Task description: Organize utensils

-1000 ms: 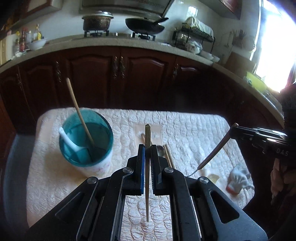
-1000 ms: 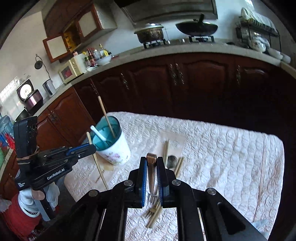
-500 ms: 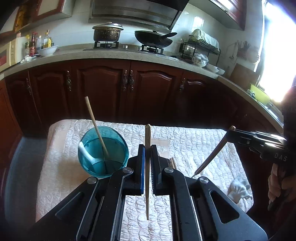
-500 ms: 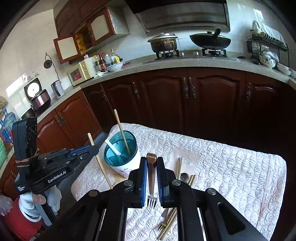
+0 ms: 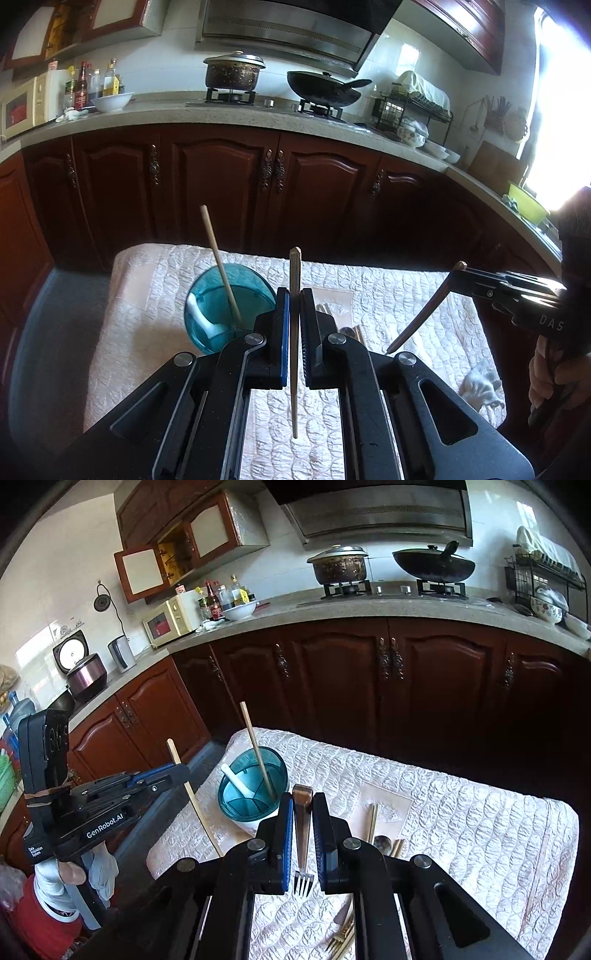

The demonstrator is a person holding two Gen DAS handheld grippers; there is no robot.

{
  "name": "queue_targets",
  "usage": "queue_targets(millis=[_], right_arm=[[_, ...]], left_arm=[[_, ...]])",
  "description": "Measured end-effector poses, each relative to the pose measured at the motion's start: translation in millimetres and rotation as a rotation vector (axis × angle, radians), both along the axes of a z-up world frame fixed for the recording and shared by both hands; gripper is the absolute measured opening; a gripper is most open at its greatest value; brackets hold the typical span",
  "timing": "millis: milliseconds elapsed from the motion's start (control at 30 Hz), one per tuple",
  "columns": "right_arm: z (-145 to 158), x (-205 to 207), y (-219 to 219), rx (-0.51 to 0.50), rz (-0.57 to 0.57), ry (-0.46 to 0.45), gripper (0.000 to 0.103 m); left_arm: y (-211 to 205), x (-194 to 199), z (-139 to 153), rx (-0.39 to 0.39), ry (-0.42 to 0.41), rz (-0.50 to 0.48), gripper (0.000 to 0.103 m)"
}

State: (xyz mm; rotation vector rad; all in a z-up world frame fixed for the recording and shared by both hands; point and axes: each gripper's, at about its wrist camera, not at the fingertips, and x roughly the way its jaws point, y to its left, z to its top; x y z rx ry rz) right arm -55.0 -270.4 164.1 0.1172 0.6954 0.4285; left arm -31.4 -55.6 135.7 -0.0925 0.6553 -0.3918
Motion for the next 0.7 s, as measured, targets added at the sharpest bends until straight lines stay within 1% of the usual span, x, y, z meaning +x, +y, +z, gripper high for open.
queue_targets(millis=[100,267,467,567,700], right_arm=[[7,5,5,0.007,0.008,-0.010,0.009],[21,13,19,0.014,0.027,-0.038,0.009],[39,35,40,0.012,0.049,-0.072,0.009],[47,49,52,0.021,0.053,-0.089,0.009],[48,69,68,0.009,0.052,-0.106,0.009]], left_arm=[[10,4,9,-0.015,-0.007,0.020,0.004],[30,13,30,-0.027,-0.048,0.067,0.004],[47,34,53,-0.040,-0.098,0.128,0.004],[51,48,62,-0.023,-0.133,0.164,0.004],[51,65,57,0.018,-0.163,0.201,0.004]])
